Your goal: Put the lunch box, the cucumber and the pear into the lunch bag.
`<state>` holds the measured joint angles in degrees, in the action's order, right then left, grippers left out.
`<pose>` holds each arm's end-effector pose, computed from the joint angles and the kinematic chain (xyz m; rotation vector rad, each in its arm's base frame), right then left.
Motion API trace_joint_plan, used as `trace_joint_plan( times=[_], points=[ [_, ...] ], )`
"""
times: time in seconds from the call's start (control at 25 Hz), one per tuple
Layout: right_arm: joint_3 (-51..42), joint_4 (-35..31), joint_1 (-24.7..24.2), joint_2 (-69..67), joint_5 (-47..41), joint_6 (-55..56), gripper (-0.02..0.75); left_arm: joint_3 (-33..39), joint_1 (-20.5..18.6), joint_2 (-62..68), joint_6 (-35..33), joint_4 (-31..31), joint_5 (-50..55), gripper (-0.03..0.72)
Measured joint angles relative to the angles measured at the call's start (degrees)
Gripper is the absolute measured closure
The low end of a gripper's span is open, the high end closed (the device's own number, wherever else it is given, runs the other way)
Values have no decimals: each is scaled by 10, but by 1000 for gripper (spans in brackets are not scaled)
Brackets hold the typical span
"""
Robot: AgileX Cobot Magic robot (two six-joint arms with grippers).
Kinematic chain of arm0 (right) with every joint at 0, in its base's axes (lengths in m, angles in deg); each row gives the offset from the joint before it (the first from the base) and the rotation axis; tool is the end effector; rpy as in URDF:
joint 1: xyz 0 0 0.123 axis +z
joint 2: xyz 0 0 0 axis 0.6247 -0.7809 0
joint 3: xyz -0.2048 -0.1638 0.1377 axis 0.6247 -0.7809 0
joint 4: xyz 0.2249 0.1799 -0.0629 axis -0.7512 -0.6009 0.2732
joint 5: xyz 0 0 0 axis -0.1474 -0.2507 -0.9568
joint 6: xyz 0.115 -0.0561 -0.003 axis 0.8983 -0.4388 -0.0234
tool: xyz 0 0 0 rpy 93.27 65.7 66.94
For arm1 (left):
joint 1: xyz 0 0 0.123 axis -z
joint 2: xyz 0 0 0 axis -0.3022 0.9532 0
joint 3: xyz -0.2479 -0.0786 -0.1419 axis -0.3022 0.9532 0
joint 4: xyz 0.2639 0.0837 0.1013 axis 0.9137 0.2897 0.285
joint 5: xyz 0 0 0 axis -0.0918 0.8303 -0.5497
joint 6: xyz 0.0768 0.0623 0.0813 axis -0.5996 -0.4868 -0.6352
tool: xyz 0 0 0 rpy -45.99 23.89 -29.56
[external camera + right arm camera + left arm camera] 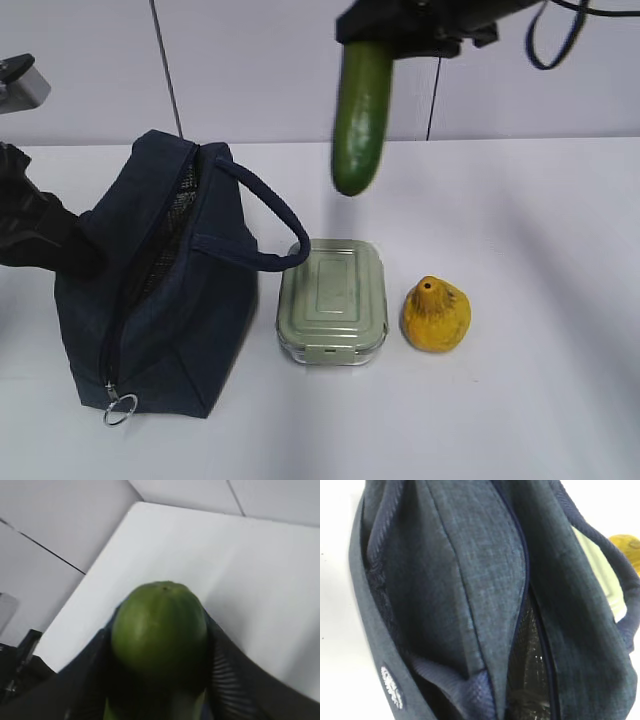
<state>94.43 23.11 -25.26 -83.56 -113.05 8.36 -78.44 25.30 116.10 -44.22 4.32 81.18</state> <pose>0.4515 0.1927 0.3383 -0.4835 2.0973 0.9896 0.3014 -0.0925 0.2209 0.5458 2.6514 -0.5495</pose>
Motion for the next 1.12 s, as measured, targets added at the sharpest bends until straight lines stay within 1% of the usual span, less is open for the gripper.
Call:
trace_joint_plan(
  times=[0.16, 0.28, 0.4, 0.48, 0.6, 0.72, 0.92, 0.96, 1.04, 1.12],
  points=[
    [0, -48, 77, 0, 86, -93, 355, 0, 0, 0, 0, 0, 0, 685],
    [1, -96, 119, -3, 129, -163, 355, 0, 0, 0, 0, 0, 0, 685],
    [2, -172, 141, -23, 141, -247, 355, 0, 0, 0, 0, 0, 1, 685],
    [2, -223, 147, -42, 142, -300, 355, 0, 0, 0, 0, 0, 1, 685],
    [2, -276, 150, -63, 151, -372, 355, 0, 0, 0, 0, -2, 1, 685],
    [2, -290, 150, -84, 155, -411, 355, 0, 0, 0, 0, -3, 1, 685],
    [2, -289, 150, -127, 138, -426, 353, 0, 0, 0, 0, -4, 1, 685],
    [2, -286, 151, -131, 130, -429, 343, 0, 0, 0, 0, -4, 1, 685],
    [2, -274, 151, -133, 119, -433, 302, 0, 0, 0, 0, -4, 1, 685],
    [2, -269, 151, -133, 109, -435, 223, 0, 0, 0, 0, -4, 1, 685]
  ],
)
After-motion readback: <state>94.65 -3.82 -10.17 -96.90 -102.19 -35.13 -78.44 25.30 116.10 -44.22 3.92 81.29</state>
